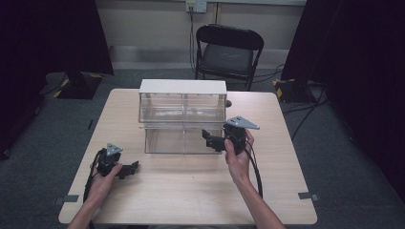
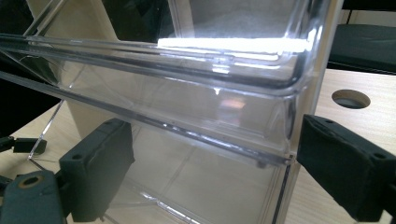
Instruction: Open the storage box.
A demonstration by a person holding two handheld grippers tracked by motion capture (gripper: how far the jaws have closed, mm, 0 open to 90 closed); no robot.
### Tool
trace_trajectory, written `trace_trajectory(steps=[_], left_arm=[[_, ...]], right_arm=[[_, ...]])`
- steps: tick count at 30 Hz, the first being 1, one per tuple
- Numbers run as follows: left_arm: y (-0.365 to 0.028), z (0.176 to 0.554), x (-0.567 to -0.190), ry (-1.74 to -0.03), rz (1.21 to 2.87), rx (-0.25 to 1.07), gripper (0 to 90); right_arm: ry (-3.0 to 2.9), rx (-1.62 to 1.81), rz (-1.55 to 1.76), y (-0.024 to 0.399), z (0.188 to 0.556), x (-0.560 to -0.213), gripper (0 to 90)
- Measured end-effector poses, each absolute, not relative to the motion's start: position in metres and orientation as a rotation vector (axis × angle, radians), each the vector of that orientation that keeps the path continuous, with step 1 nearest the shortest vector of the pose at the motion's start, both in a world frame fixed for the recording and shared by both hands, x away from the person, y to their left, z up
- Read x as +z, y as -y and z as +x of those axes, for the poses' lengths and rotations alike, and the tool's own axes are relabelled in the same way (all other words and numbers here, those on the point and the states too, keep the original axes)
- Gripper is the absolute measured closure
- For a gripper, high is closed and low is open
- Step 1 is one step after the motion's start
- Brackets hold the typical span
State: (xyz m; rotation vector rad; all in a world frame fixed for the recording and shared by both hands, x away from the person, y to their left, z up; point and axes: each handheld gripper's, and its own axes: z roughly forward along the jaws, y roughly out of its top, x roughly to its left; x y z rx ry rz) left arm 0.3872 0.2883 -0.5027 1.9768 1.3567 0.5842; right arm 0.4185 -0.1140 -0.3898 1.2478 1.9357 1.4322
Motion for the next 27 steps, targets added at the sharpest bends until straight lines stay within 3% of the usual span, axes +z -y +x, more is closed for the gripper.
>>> trace_trajectory(steps=[27], left_arm=[[-0.2884,0.3872,-0.5027,-1.356,1.979,0.585,7.7]], right_arm=[[-1.938,1.438,1.249,0.1162,0.4187,-0.3883,9.6]])
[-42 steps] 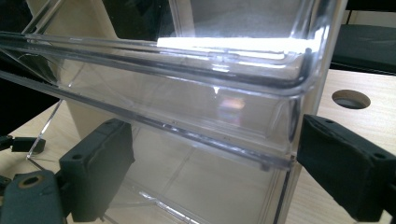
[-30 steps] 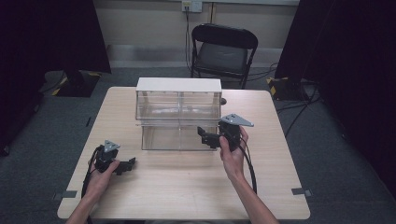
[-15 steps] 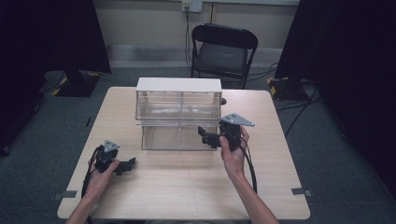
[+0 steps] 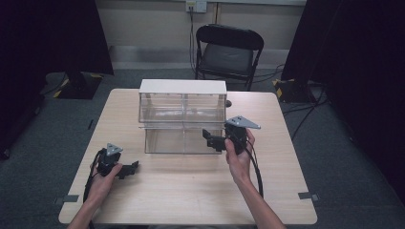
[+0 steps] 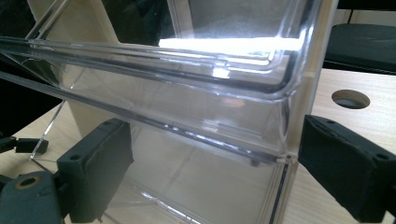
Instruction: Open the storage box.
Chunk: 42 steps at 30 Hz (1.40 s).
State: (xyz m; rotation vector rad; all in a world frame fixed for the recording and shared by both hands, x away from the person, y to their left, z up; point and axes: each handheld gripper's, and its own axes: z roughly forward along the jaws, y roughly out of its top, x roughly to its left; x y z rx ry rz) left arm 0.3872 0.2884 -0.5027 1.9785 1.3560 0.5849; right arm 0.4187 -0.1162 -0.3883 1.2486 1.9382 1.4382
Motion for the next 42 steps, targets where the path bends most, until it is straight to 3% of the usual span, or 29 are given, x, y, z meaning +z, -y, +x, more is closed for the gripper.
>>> trace_trajectory(steps=[42], left_arm=[[-0.2884,0.3872,-0.5027,-1.356,1.978,0.585,7.7]], right_arm=[[-1.946,1.445,1.257,0.1169,0.4184,-0.3860,9.6]])
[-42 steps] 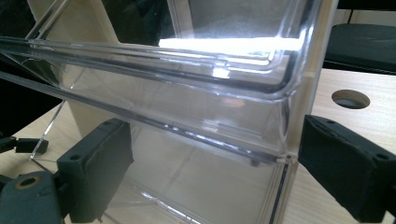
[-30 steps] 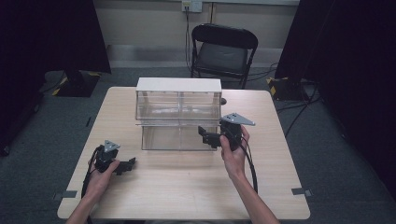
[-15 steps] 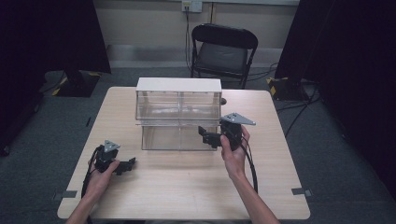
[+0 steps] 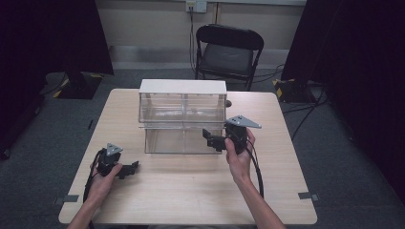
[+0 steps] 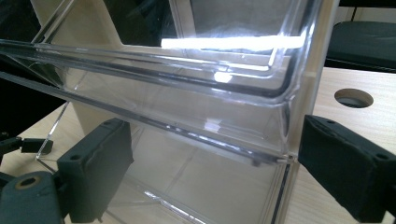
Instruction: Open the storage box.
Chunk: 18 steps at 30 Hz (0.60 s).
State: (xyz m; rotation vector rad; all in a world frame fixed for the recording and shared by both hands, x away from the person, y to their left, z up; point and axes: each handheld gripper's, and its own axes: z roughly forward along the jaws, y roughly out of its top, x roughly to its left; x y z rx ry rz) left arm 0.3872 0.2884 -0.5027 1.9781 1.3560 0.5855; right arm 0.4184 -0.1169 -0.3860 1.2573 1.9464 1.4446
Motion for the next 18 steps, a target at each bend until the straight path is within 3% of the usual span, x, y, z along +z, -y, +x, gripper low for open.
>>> trace_trajectory(steps=[18], left_arm=[[-0.2883,0.3872,-0.5027,-1.357,1.977,0.585,7.7]], right_arm=[[-1.947,1.442,1.262,0.1158,0.4186,-0.3858,9.6]])
